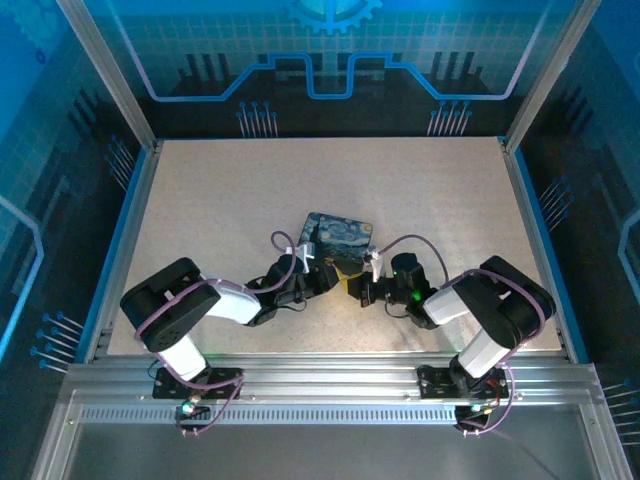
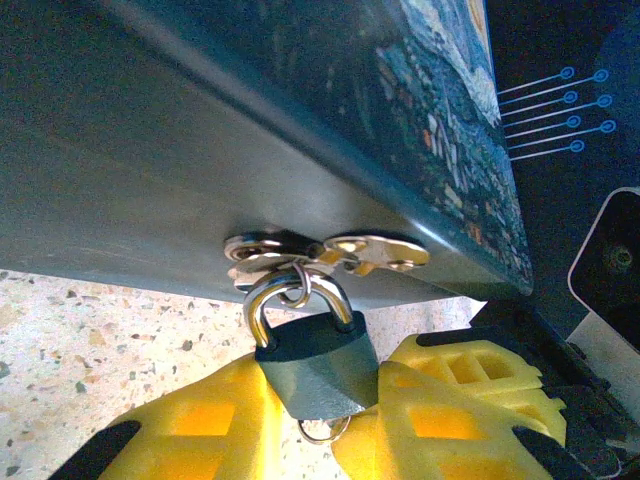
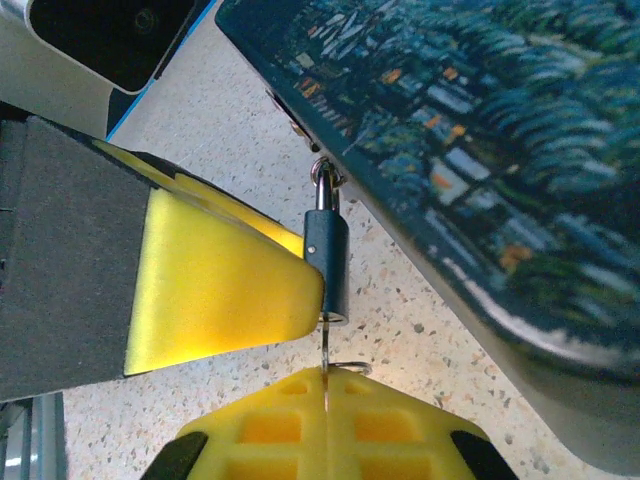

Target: Unlock the padlock with the key

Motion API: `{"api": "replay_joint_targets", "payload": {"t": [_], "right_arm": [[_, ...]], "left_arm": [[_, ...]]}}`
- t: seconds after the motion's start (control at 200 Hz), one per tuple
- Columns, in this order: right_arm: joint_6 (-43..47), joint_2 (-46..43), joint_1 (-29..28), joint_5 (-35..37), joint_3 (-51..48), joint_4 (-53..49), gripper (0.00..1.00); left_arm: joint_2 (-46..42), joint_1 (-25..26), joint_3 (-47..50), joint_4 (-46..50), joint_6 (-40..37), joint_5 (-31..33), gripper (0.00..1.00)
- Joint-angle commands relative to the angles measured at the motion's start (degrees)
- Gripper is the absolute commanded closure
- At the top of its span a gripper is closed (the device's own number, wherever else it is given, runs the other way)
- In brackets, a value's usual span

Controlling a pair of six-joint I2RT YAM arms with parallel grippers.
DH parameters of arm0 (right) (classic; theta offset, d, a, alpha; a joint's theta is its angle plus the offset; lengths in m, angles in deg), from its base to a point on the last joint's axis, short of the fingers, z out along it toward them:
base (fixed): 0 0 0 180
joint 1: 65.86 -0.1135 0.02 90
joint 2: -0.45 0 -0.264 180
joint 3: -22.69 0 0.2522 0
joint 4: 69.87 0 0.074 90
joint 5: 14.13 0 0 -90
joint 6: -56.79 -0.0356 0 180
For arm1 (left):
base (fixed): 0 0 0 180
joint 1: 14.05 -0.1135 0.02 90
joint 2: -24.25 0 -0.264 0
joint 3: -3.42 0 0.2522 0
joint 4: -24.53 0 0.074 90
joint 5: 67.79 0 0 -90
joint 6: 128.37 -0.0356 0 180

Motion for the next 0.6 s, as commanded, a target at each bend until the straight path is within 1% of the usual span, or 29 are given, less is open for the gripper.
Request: {"api": "replay_joint_targets", "payload": {"t": [0.0,0.415,0.515,0.595], "right_arm": [[-0.7,1.0,-0.5,1.1,1.1,3.7,0.99],[-0.1,0.2,-1.2,2.6,3.2,3.8,1.0],[0.3,-0.2,-1.5,4.1,2.3,2.7,1.0],[-0.3,0.0,-1.6,4.4,1.5,2.9,1.0]], "left_arm": [[-0.8,-0.1,-1.3,-1.9,1.0,-1.2,0.75],[-0.6,0.7,-1.4,-2.0,1.2,-1.2,0.74],[-1.7,0.5,-1.0,-1.4,0.8,-0.5,0.67],[-2.9,0.2,-0.8,0.2,0.3,-0.1,0.57]]}}
